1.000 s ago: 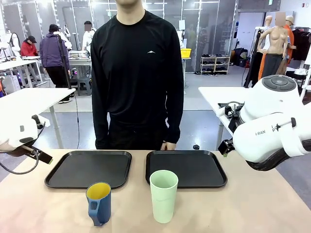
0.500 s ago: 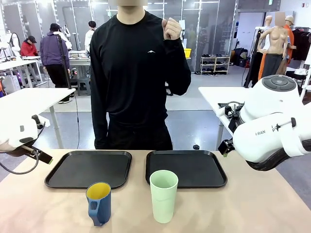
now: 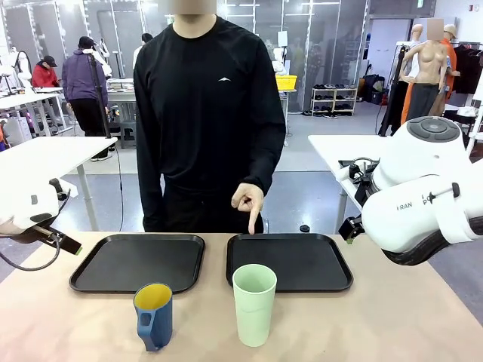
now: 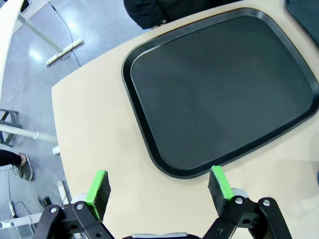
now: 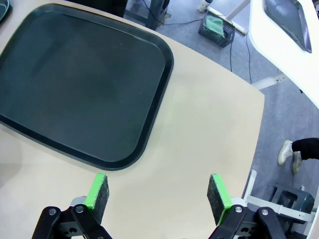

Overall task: Sort and store the cups by type.
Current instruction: Pick up the Reusable plastic cup.

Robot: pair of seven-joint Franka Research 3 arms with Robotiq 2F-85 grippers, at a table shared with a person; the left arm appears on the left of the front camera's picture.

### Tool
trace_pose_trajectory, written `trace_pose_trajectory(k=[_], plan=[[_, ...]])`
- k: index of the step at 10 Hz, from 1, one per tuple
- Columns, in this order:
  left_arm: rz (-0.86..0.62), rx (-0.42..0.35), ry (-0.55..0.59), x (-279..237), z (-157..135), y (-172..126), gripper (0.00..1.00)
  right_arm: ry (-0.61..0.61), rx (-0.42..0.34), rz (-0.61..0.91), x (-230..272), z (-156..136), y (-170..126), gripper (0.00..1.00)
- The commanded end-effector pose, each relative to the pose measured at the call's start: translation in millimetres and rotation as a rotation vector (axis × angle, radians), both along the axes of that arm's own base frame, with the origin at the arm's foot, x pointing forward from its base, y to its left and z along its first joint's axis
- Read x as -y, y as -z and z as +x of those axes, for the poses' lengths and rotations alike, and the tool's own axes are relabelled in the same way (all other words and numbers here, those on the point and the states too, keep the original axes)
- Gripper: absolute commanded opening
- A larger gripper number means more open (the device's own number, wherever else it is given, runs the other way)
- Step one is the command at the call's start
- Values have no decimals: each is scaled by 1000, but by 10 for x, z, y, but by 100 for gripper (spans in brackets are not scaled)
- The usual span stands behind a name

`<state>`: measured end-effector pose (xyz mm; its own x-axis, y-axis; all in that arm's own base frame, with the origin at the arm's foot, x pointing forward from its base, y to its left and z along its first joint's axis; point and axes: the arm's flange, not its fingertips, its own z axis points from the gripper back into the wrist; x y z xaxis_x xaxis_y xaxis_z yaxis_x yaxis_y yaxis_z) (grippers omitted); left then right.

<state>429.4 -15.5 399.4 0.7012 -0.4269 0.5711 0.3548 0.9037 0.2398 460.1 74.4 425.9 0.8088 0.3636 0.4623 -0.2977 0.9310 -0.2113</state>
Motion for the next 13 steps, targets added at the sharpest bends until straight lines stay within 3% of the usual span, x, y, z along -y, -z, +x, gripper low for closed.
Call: trace_pose_trajectory(k=[1, 10, 13], plan=[[6, 3, 2, -9, 2, 1, 100, 0, -1, 0, 1, 6, 11, 100], [6, 3, 2, -9, 2, 1, 100, 0, 0, 0, 0, 0, 0, 100], [6, 3, 2, -9, 2, 1, 100, -121, 103, -64, 136, -161, 61, 100]])
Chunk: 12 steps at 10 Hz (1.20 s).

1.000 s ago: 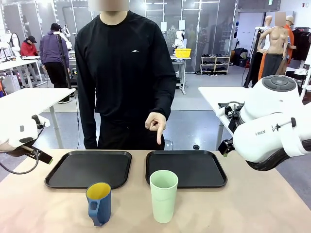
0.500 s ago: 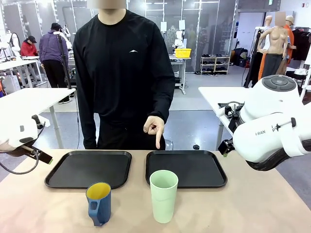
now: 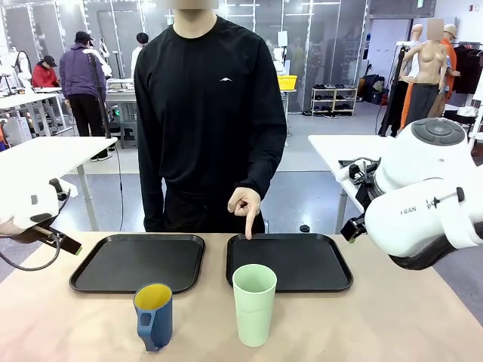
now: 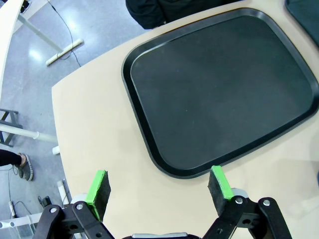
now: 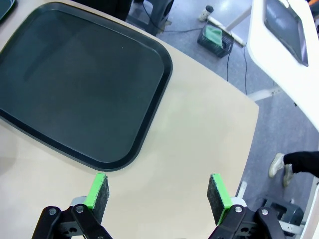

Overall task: Sort and store the cups by type.
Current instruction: Pick up the Reusable plastic cup.

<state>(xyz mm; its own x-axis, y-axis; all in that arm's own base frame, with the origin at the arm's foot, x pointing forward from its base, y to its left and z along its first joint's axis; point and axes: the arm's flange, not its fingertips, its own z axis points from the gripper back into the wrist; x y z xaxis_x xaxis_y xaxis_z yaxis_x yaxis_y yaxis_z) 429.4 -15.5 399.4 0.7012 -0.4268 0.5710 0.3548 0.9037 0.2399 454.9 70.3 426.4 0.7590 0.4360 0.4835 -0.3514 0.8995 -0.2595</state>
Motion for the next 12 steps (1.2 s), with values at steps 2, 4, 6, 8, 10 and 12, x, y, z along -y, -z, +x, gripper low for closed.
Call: trace_pose_trajectory(k=[2, 4, 6, 8, 10, 12], plan=[[6, 3, 2, -8, 2, 0, 100, -88, 33, -65, 197, -249, 144, 100], [6, 3, 2, -8, 2, 0, 100, -125, 2, -113, 344, -397, 225, 100], [6, 3, 2, -8, 2, 0, 100, -231, -13, -122, 494, -474, 307, 100], [6, 3, 2, -8, 2, 0, 100, -327, -46, -125, 616, -486, 368, 100], [6, 3, 2, -8, 2, 0, 100, -411, -77, -89, 712, -359, 424, 100], [6, 3, 2, -8, 2, 0, 100, -441, -98, -97, 772, -268, 499, 100]])
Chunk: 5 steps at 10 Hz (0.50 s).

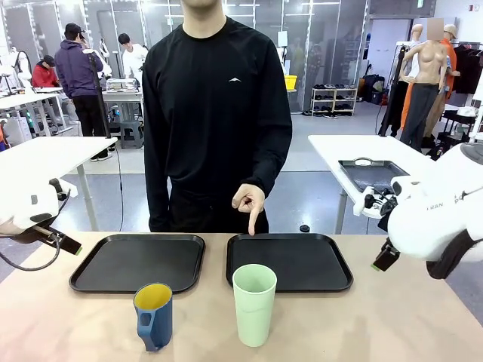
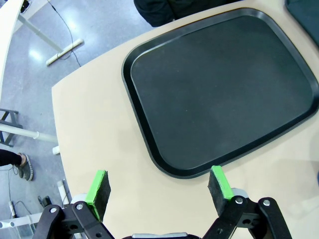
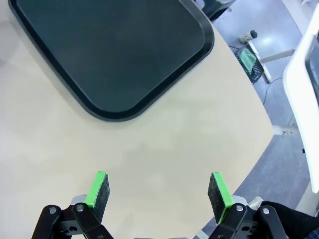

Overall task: Sort and store the cups by type.
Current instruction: Pick up the Reusable plastic cup.

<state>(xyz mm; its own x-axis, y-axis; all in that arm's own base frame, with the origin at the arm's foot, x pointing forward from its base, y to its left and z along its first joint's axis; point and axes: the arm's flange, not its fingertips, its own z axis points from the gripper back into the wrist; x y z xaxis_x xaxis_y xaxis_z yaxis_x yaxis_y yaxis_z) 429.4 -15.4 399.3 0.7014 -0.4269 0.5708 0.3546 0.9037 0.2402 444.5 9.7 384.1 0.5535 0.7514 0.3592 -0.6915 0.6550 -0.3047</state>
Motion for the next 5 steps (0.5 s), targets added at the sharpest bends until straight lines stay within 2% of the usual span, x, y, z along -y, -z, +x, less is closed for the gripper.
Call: trace_pose_trajectory(k=[1, 3, 5], plan=[[6, 3, 2, -8, 2, 0, 100, -46, -28, 16, 183, -137, 99, 100], [6, 3, 2, -8, 2, 0, 100, -14, -13, 1, 67, -6, 25, 100], [6, 3, 2, -8, 2, 0, 100, -14, -13, 1, 67, -6, 25, 100]])
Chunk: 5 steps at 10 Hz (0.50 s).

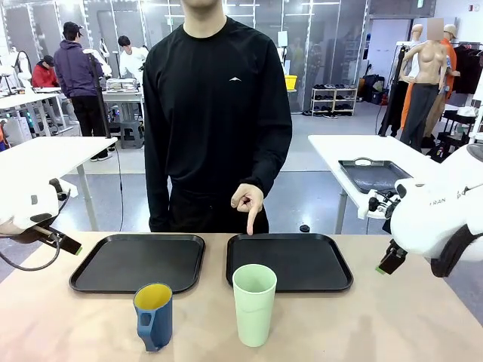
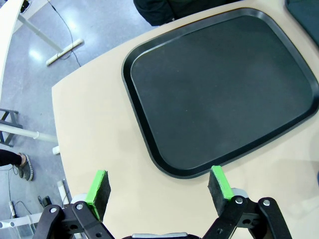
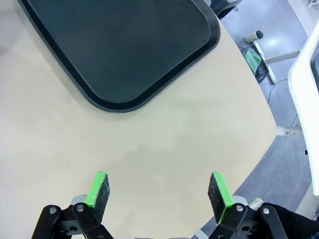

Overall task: Sort and store the cups by type.
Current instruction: Pick up the Reusable plastic cup.

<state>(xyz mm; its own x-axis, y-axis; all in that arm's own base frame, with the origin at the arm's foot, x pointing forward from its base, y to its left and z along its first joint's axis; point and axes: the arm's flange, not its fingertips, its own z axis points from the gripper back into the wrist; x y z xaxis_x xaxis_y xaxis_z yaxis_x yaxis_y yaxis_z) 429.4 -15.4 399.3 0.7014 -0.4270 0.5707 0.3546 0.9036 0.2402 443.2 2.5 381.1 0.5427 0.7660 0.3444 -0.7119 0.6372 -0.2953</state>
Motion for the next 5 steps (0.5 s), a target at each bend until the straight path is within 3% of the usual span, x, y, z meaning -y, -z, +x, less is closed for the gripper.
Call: trace_pose_trajectory(k=[1, 5], plan=[[6, 3, 2, -8, 2, 0, 100, 9, 5, 6, -5, 6, -5, 100], [6, 3, 2, -8, 2, 0, 100, -169, 0, -18, 255, 218, 212, 100]])
